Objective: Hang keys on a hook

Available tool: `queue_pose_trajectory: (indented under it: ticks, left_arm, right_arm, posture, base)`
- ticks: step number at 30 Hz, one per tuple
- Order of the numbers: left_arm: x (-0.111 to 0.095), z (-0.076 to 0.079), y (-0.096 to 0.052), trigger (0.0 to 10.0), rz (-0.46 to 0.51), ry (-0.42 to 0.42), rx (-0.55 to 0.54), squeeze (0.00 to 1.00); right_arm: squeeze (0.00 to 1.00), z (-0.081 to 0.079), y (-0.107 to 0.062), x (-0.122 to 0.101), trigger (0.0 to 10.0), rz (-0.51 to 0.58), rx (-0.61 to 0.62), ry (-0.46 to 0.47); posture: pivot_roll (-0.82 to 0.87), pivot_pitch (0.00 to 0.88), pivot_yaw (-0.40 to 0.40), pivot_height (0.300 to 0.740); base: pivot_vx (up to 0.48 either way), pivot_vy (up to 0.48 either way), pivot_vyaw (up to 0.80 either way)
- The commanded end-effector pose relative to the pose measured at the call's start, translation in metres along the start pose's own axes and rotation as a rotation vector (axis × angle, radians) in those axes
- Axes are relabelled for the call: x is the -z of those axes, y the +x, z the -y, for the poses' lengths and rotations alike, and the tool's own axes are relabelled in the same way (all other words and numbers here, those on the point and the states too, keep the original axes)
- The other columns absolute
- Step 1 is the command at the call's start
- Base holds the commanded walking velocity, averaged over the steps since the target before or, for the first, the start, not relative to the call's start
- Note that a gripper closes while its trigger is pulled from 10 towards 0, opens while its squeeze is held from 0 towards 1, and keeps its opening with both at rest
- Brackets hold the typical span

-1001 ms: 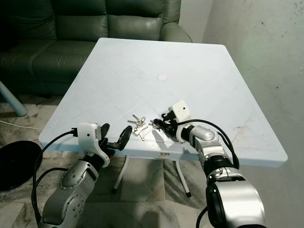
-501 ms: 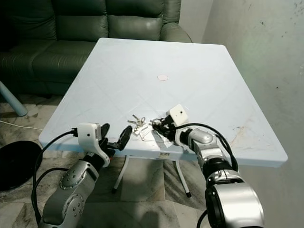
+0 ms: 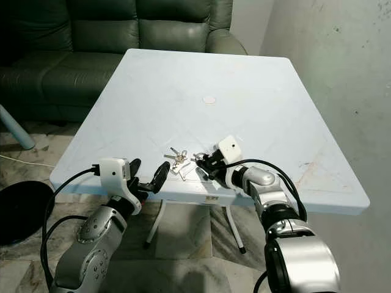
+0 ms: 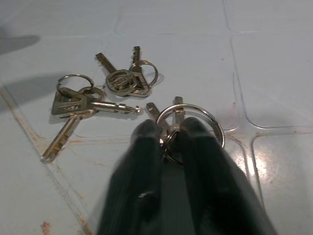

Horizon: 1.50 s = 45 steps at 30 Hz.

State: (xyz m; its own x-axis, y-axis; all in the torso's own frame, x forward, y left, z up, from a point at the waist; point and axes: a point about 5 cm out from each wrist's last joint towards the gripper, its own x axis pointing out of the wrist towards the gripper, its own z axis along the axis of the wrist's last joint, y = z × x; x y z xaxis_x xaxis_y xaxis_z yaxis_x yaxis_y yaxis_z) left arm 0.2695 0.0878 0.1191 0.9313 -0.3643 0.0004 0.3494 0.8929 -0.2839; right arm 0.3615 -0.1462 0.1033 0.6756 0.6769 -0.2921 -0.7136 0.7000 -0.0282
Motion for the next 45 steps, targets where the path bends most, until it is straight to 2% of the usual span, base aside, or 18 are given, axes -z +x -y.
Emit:
queue_pose_trajectory:
  ticks: [1, 8, 15, 17, 18, 19, 20, 21, 22, 23, 25, 29, 32, 33, 34, 36, 40, 45]
  left_arm:
    - [0.000, 0.011, 0.003, 10.0, 0.013, -0.040, 0.008, 0.00]
    - [-0.001, 0.011, 0.004, 10.0, 0.017, -0.037, 0.007, 0.00]
    - [-0.002, 0.010, 0.004, 10.0, 0.020, -0.036, 0.003, 0.00]
    - [-0.002, 0.010, 0.004, 10.0, 0.021, -0.035, 0.003, 0.00]
    - [-0.002, 0.010, 0.005, 10.0, 0.021, -0.036, 0.003, 0.00]
    - [-0.002, 0.010, 0.005, 10.0, 0.022, -0.037, 0.003, 0.00]
    - [-0.002, 0.010, 0.005, 10.0, 0.021, -0.036, 0.004, 0.00]
    - [-0.002, 0.011, 0.005, 10.0, 0.021, -0.036, 0.005, 0.00]
    - [-0.002, 0.011, 0.005, 10.0, 0.021, -0.036, 0.005, 0.00]
    - [-0.002, 0.011, 0.005, 10.0, 0.021, -0.035, 0.006, 0.00]
    - [-0.002, 0.011, 0.005, 10.0, 0.021, -0.034, 0.007, 0.00]
    - [-0.003, 0.011, 0.006, 10.0, 0.024, -0.031, 0.011, 0.00]
    - [-0.003, 0.010, 0.006, 10.0, 0.024, -0.028, 0.011, 0.00]
    - [-0.004, 0.008, 0.008, 10.0, 0.033, 0.005, 0.017, 0.00]
    - [-0.004, 0.004, 0.009, 10.0, 0.030, 0.027, 0.005, 0.00]
    - [-0.007, -0.006, 0.011, 10.0, 0.038, 0.053, -0.021, 0.00]
    - [-0.016, -0.021, 0.017, 10.0, 0.056, 0.099, -0.068, 0.00]
    - [-0.036, -0.040, 0.027, 10.0, 0.120, 0.091, -0.156, 0.00]
  right_arm:
    - [0.00, 0.002, -0.003, -0.002, 0.0, 0.011, -0.006, -0.016]
    - [0.00, 0.002, -0.003, -0.003, 0.0, 0.016, 0.006, -0.046]
    - [0.00, 0.002, -0.001, -0.001, 0.0, -0.032, 0.087, -0.233]
    - [0.00, 0.001, -0.001, -0.008, 0.0, 0.029, 0.099, -0.268]
    - [0.00, 0.002, 0.000, -0.011, 0.0, 0.060, 0.110, -0.221]
    - [0.00, 0.002, 0.000, -0.012, 4.7, 0.078, 0.118, -0.183]
    - [0.00, 0.003, 0.001, -0.016, 10.0, 0.116, 0.131, -0.137]
    - [0.00, 0.004, 0.002, -0.024, 10.0, 0.186, 0.155, -0.074]
    - [0.00, 0.004, 0.002, -0.024, 10.0, 0.186, 0.155, -0.074]
    - [0.00, 0.007, 0.001, -0.035, 10.0, 0.310, 0.180, 0.022]
    - [0.00, 0.008, 0.001, -0.038, 10.0, 0.336, 0.181, 0.041]
    - [0.00, 0.011, -0.002, -0.054, 10.0, 0.537, 0.219, 0.212]
    - [0.00, 0.013, -0.001, -0.056, 10.0, 0.576, 0.234, 0.282]
    - [0.00, 0.016, -0.001, -0.057, 10.0, 0.609, 0.297, 0.372]
    - [0.00, 0.016, 0.000, -0.056, 10.0, 0.607, 0.335, 0.385]
    - [0.00, 0.015, 0.001, -0.055, 10.0, 0.595, 0.402, 0.390]
    - [0.00, 0.018, 0.000, -0.053, 10.0, 0.543, 0.547, 0.309]
    - [0.00, 0.009, -0.002, -0.065, 10.0, 0.563, 0.576, 0.116]
  posture:
    - [0.06, 0.063, -0.073, 0.732]
    - [0.07, 0.072, -0.073, 0.732]
    - [0.07, 0.072, -0.071, 0.732]
    - [0.07, 0.072, -0.071, 0.732]
    - [0.07, 0.071, -0.072, 0.732]
    - [0.07, 0.070, -0.072, 0.732]
    - [0.07, 0.070, -0.072, 0.732]
    - [0.06, 0.068, -0.071, 0.732]
    - [0.06, 0.068, -0.071, 0.732]
    - [0.07, 0.068, -0.070, 0.732]
    - [0.07, 0.068, -0.070, 0.732]
    - [0.07, 0.065, -0.071, 0.732]
    - [0.07, 0.065, -0.071, 0.732]
    - [0.07, 0.065, -0.071, 0.732]
    - [0.07, 0.063, -0.079, 0.732]
    - [0.07, 0.060, -0.080, 0.732]
    - [0.08, 0.058, -0.080, 0.732]
    - [0.07, 0.046, -0.073, 0.732]
  base:
    - [0.000, 0.000, 0.00]
    - [0.000, 0.000, 0.00]
    - [0.000, 0.000, 0.00]
    - [0.000, 0.000, 0.00]
    - [0.000, 0.000, 0.00]
    - [0.000, 0.000, 0.00]
    - [0.000, 0.000, 0.00]
    - [0.000, 0.000, 0.00]
    - [0.000, 0.000, 0.00]
    - [0.000, 0.000, 0.00]
    - [0.000, 0.000, 0.00]
    - [0.000, 0.000, 0.00]
    - [0.000, 0.000, 0.00]
    - [0.000, 0.000, 0.00]
    - [0.000, 0.000, 0.00]
    - [0.000, 0.000, 0.00]
    - [0.000, 0.000, 0.00]
    - [0.000, 0.000, 0.00]
